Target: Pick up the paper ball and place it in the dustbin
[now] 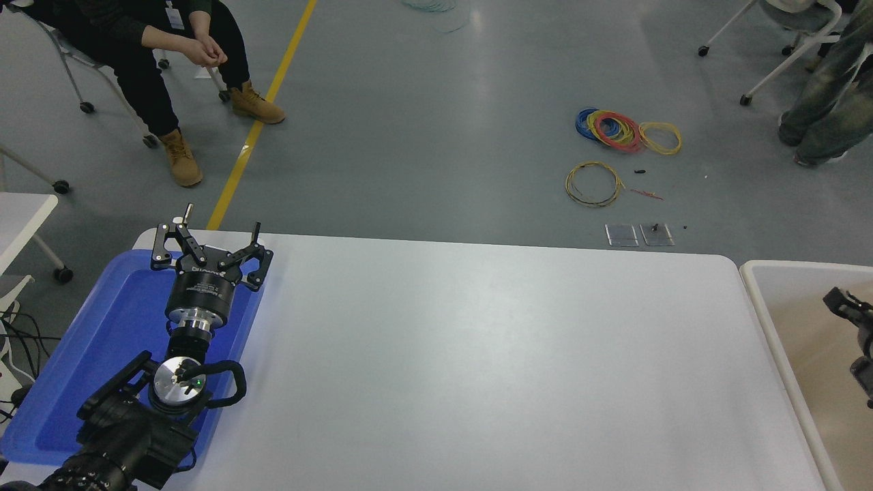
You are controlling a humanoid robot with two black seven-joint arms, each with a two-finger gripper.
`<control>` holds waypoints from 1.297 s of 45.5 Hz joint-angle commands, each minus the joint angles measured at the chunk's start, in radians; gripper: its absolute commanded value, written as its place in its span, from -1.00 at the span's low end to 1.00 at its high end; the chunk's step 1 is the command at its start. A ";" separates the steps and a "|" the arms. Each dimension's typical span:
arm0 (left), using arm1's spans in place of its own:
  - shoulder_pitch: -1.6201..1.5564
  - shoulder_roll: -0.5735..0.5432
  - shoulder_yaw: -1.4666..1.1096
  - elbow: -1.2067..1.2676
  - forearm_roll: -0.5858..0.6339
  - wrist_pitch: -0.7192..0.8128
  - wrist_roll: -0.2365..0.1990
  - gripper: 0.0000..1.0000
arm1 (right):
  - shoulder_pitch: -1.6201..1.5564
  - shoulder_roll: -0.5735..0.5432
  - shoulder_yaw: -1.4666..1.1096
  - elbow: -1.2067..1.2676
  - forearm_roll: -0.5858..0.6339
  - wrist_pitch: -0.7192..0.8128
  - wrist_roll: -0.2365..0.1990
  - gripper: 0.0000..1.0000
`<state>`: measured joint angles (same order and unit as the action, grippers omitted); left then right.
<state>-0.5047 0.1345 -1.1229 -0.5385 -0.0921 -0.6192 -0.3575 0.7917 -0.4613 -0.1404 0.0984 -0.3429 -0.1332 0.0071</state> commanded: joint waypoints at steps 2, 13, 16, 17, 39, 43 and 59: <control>0.000 0.000 0.000 0.000 0.000 0.001 0.000 1.00 | 0.121 -0.008 0.280 0.058 -0.001 0.001 0.008 1.00; 0.000 0.000 0.000 0.000 0.000 0.001 0.000 1.00 | 0.169 -0.026 0.579 0.188 -0.001 0.000 0.033 1.00; 0.000 -0.001 0.000 0.000 0.000 0.001 0.000 1.00 | 0.165 -0.028 0.700 0.245 0.001 0.000 0.062 1.00; 0.000 0.000 0.000 0.000 0.000 -0.001 0.000 1.00 | 0.164 -0.033 0.734 0.265 0.001 0.000 0.073 1.00; 0.000 -0.001 -0.002 0.000 0.000 -0.001 0.000 1.00 | -0.014 -0.057 1.157 0.734 -0.002 0.021 0.303 1.00; 0.000 0.000 0.000 0.000 0.000 -0.001 0.000 1.00 | -0.063 -0.040 1.214 0.782 -0.002 0.024 0.303 1.00; 0.000 0.000 0.000 0.000 0.000 -0.001 0.000 1.00 | -0.246 0.116 1.302 0.788 -0.014 0.060 0.346 1.00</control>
<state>-0.5047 0.1345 -1.1229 -0.5384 -0.0919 -0.6187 -0.3574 0.6588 -0.4292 1.0930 0.8529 -0.3469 -0.0884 0.3058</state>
